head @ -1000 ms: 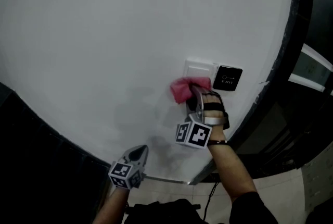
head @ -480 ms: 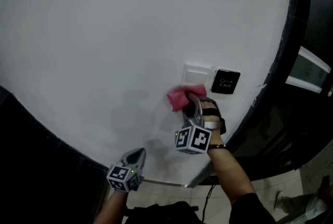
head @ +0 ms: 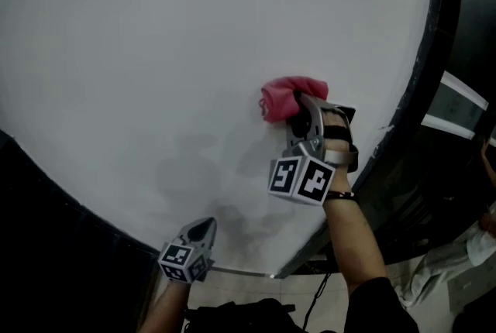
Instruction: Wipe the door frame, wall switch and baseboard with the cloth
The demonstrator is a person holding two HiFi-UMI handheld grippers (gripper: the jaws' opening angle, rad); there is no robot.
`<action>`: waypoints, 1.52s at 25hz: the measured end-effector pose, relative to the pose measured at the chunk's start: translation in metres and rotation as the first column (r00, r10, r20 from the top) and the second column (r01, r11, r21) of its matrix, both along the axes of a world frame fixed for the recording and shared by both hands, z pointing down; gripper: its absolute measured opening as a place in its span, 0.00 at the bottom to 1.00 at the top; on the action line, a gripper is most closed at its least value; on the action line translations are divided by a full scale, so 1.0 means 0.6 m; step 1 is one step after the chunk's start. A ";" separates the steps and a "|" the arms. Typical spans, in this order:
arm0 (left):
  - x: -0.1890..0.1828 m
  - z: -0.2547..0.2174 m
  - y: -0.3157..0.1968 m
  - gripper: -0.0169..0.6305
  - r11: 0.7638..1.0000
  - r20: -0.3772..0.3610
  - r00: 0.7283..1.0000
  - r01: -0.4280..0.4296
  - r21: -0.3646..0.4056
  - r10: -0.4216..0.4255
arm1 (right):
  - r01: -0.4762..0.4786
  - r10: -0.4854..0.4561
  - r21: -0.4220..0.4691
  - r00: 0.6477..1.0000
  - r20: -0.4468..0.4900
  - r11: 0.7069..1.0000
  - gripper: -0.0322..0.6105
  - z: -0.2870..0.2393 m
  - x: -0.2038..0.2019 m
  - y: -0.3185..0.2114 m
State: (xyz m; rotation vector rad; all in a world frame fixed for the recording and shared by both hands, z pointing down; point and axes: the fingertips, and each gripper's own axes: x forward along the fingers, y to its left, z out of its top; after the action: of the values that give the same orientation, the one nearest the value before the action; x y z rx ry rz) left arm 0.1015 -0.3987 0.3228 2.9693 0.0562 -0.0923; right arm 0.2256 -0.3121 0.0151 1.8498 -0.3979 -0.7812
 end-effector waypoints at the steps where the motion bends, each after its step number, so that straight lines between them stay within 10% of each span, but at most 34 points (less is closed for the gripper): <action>1: 0.001 -0.002 0.001 0.01 1.000 -0.006 1.000 0.000 -0.003 0.000 | -0.019 0.019 -0.019 1.000 0.013 1.000 0.15 0.009 0.012 -0.004; 38: 0.015 0.001 0.032 0.01 0.999 0.015 0.999 -0.030 0.028 0.030 | 0.058 -0.030 -0.125 0.976 0.218 0.990 0.15 0.182 0.029 -0.005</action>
State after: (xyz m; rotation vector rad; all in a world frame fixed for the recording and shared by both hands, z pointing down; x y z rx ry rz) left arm 0.1105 -0.3792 0.3237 2.9957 0.1014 -0.0669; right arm 0.2430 -0.3148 0.1241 1.8120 -0.6166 -0.5708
